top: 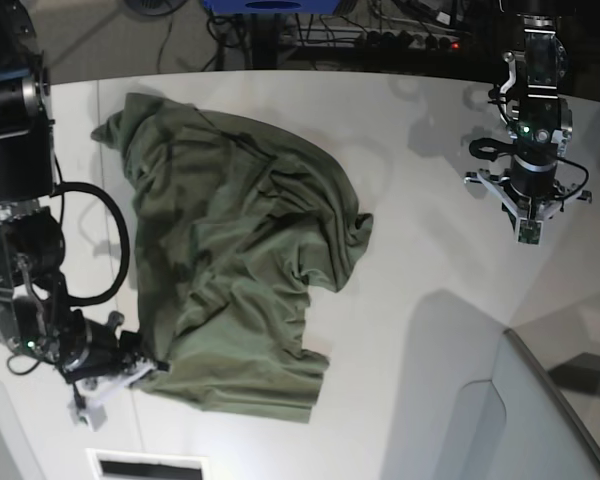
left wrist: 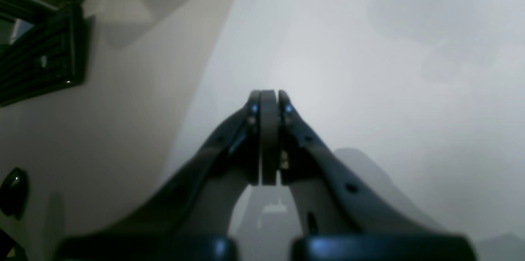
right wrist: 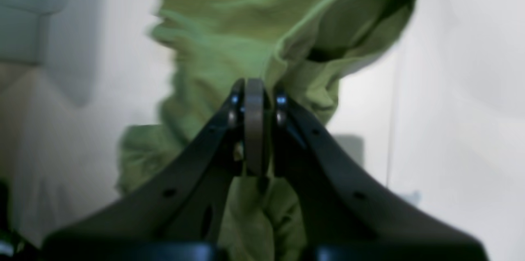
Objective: Layout the t-shirt on the table in an organized manner, then fold the t-shirt properly
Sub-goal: 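Grasp the shirt hem with the left gripper and stretch it away from the right gripper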
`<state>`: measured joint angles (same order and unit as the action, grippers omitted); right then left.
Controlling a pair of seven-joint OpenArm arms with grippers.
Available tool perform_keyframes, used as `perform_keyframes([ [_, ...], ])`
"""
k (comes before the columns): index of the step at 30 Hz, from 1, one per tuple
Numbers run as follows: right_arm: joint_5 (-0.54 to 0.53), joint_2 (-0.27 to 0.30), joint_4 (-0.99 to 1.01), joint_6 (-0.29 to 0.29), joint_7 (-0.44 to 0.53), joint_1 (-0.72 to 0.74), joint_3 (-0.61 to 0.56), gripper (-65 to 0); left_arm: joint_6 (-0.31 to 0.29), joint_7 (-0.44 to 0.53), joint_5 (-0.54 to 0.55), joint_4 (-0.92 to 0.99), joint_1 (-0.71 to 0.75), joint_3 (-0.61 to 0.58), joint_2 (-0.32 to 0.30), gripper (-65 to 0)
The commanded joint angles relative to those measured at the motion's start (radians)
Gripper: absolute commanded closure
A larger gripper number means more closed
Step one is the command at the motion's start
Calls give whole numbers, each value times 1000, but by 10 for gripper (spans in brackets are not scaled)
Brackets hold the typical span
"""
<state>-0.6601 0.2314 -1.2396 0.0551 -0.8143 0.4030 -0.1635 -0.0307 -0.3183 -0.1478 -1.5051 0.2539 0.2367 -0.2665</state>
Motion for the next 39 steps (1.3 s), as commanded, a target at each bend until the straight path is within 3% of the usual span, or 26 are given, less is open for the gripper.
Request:
perform_keyframes([
  [1,12,-14,4,-7,14,20,2,-2,7,18,0,-13,-1,3,-10,0],
  [4,67,-20,41,-7,49,12,6,-3,4,18,1,-13,0,-4,-7,0],
  [6,81,-2,65,-7,66,0,8,-3,-35,20,9,-15,2,-33,14,0],
  [9,76,50,70,-7,100,-19,8,-2,-97,23,106,-33,18,-56,39,0],
  [14,76,90,64,-10,102,-65,147,-2,-102,21,288,-65,0,-230,51,0],
  [18,79,119,57,-70,80,-86,226,-2,-100,23,302,-58,-58,-379,83,0],
  [21,81,119,57,-107,54,-89,227,-2,-100,18,294,-56,-92,-389,138,0],
  [24,82,119,57,-107,52,-97,227,-2,-100,17,294,-4,-136,-417,180,0],
  [29,82,119,57,-107,54,-97,227,-2,-100,17,294,223,-229,-570,184,0],
  [33,82,121,57,-108,54,-97,227,-2,-99,17,294,349,-255,-577,178,0],
  [35,84,121,57,-108,56,-97,241,-2,-97,17,276,367,-252,-575,141,0],
  [36,84,121,57,-110,59,-97,259,-2,-87,18,258,369,-247,-575,117,0],
  [39,86,124,57,-111,68,-97,313,-2,19,23,210,372,-242,-575,37,0],
])
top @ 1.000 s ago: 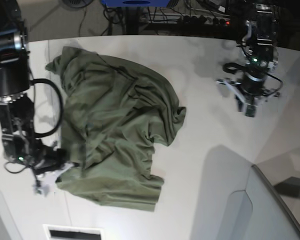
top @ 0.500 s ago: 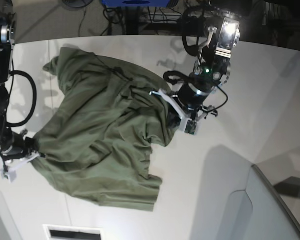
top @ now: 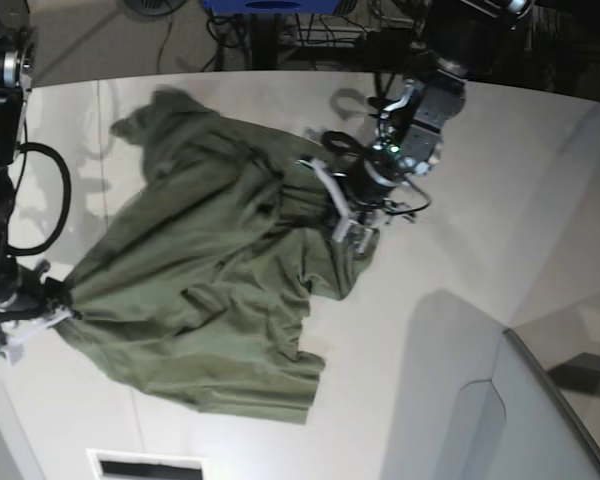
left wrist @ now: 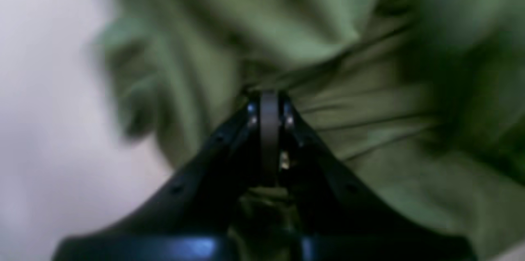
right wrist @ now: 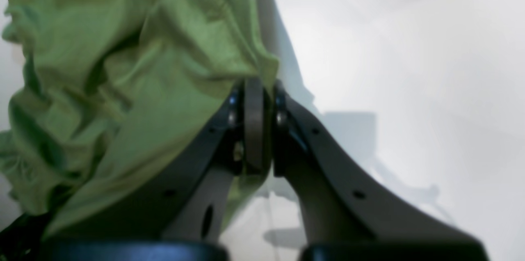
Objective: Layout the t-shirt on the table in an organized manner, then fold the t-shirt properly
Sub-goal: 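Grasp the shirt hem with the left gripper and stretch it away from the right gripper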
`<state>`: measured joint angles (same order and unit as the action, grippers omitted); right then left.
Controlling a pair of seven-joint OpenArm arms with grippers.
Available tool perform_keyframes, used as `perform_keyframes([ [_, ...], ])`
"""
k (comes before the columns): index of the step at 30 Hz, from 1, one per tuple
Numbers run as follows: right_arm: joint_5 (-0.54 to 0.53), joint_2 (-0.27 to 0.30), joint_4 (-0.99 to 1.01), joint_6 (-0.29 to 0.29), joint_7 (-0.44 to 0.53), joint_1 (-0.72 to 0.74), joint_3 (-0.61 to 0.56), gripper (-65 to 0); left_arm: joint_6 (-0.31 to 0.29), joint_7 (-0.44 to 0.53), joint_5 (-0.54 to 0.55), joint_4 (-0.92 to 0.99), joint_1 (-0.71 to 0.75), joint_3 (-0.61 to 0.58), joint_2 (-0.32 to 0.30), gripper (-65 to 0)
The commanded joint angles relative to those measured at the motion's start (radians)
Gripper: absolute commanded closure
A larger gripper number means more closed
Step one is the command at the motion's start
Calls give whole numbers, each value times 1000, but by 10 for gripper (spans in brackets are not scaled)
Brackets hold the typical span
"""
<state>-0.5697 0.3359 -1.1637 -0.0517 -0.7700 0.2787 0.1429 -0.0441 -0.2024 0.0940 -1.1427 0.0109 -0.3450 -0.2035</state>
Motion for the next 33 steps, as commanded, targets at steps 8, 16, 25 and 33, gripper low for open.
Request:
perform_keyframes([
  [8,-5,61,-11,-1,51,26,24,-2,54,-93,-3,11,-18,166,-153,0],
  [16,-5,70,-17,3,45,3,21,0,34,-93,-3,43,-156,245,-169,0],
  [25,-5,65,-63,43,45,-58,16,0,34,-194,5,-171,-127,235,-107,0],
  [33,-5,65,-65,43,43,-63,16,0,40,-279,-3,-296,87,114,3,0],
])
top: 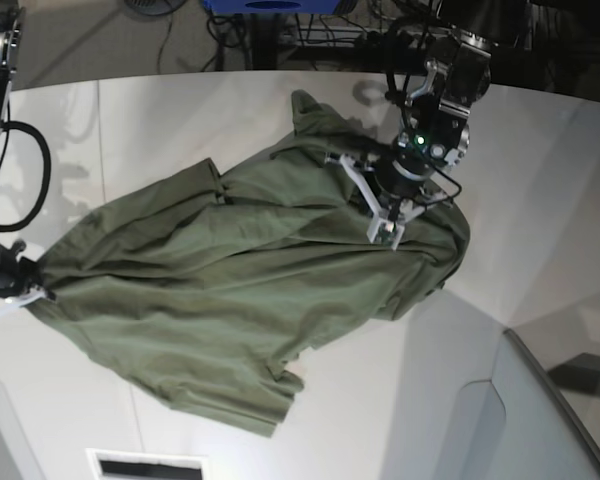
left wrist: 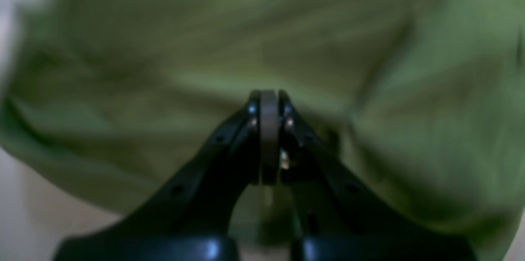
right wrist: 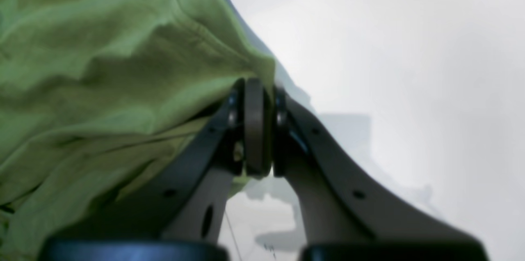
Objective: Layout the t-shirt on the table in an organized manner, then fold the t-shirt properly
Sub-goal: 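Grasp the shirt hem with the left gripper and stretch it away from the right gripper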
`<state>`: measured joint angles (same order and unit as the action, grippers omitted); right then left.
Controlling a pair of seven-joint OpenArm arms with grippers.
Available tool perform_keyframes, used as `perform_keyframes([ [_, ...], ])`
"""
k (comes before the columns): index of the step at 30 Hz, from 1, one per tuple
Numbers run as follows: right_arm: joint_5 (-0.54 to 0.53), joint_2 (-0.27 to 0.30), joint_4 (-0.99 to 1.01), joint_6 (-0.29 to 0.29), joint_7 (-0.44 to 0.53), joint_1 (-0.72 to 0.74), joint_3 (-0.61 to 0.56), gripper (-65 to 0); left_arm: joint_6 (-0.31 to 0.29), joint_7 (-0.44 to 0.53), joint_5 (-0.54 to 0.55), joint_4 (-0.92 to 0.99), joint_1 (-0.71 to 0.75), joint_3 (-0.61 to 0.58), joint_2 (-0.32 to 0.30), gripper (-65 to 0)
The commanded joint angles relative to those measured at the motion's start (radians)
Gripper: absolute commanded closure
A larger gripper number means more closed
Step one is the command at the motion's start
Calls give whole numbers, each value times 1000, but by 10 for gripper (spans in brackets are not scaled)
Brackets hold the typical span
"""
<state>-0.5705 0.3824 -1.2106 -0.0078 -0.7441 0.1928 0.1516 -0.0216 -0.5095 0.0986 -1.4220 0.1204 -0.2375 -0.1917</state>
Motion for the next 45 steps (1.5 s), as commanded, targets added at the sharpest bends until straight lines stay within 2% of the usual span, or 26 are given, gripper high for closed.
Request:
perform_keyframes([
  [1,-4,20,-21,-1,18,15,9,0,18,30,-7,-1,-14,3,-9,0],
  [4,-4,20,-33,-2,18,9,9,0,19,38,-7,57,-14,3,-15,0],
  [9,-6,19,-73,-5,14,-20,9,0,19,147,-9,211,-55,3,-64,0],
  [12,-7,17,-125,-5,-24,-34,9,0,19,183,-55,309,-98,3,-88,0],
  [17,-7,-15,-243,-7,-116,-56,-22,0,19,252,-144,448,-222,5,-122,0],
  [22,-7,-27,-318,-1,-168,-66,-76,0,16,274,-156,626,-420,-6,-134,0],
  [26,-6,-16,-308,-1,-179,-66,-36,0,15,374,-156,811,-575,-7,-134,0],
  [29,-4,20,-269,-1,-174,-63,3,0,13,418,-158,910,-669,-7,-128,0],
  [32,-4,57,-213,-4,-153,-36,-1,0,13,424,-153,924,-721,-7,-107,0],
  [35,-4,63,-186,-7,-130,-20,-1,-9,13,415,-150,867,-716,-7,-82,0],
  [36,-4,63,-189,-7,-127,-20,-1,-15,13,381,-148,829,-692,-3,-75,0],
  [37,-4,63,-202,-7,-127,-20,1,-44,12,341,-148,778,-660,2,-65,0],
  [39,-6,62,-225,-7,-131,-23,1,-143,12,288,-147,659,-595,3,-61,0],
  [43,-16,56,-346,-7,-133,-86,9,-432,12,214,-83,375,-400,7,-91,0],
  [45,-46,28,-429,-1,-133,-149,18,-533,12,194,-23,254,-305,7,-130,0],
])
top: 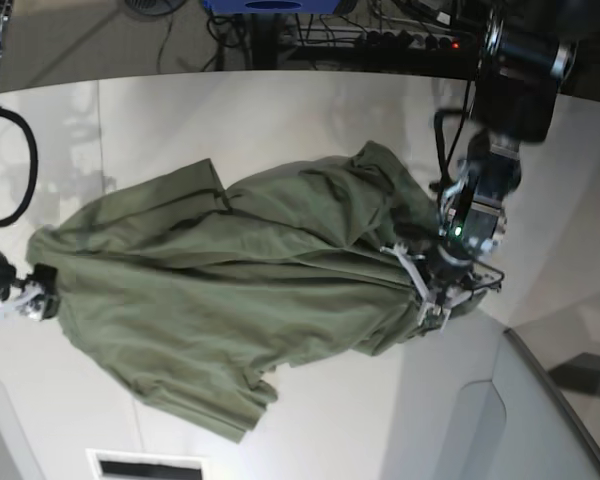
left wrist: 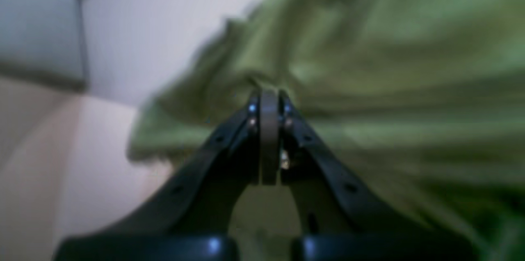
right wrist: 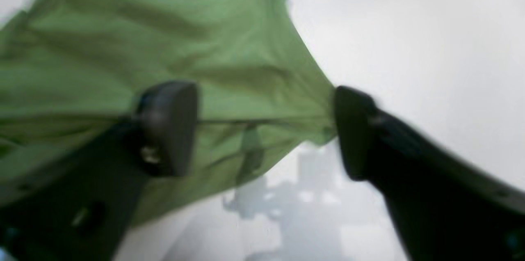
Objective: Layout the t-shirt on the table in an organized manner, then fold the t-shirt properly
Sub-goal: 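Grasp the shirt hem with the left gripper and stretch it away from the right gripper, then release the shirt with both grippers and smooth the collar with the right gripper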
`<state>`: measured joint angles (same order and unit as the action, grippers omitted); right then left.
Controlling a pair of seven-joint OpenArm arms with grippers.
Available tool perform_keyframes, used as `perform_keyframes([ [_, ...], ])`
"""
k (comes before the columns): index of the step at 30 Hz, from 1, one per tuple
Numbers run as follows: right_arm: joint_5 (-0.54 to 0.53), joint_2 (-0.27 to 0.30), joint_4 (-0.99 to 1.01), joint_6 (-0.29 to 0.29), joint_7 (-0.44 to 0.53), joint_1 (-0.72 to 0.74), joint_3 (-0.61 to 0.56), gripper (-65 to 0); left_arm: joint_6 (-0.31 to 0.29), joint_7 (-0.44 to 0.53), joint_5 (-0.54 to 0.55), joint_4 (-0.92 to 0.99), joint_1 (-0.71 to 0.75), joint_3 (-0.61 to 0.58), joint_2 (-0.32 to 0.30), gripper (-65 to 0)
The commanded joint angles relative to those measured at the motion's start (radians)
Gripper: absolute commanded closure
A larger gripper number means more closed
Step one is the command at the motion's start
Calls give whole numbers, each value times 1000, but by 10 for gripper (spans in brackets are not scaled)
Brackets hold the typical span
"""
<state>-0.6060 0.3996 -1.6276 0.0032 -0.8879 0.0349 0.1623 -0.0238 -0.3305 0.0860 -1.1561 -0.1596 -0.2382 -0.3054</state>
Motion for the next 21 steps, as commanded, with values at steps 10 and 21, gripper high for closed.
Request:
perform_keyframes([
  [10,-99,-336,-30,-18,-29,-208,234,-477,14,104,189,-272,401,282,-139,0],
  [21,-105,-423,264,-29,-27,-166,237,-470,14,126,189,-336,472,365,-142,0],
])
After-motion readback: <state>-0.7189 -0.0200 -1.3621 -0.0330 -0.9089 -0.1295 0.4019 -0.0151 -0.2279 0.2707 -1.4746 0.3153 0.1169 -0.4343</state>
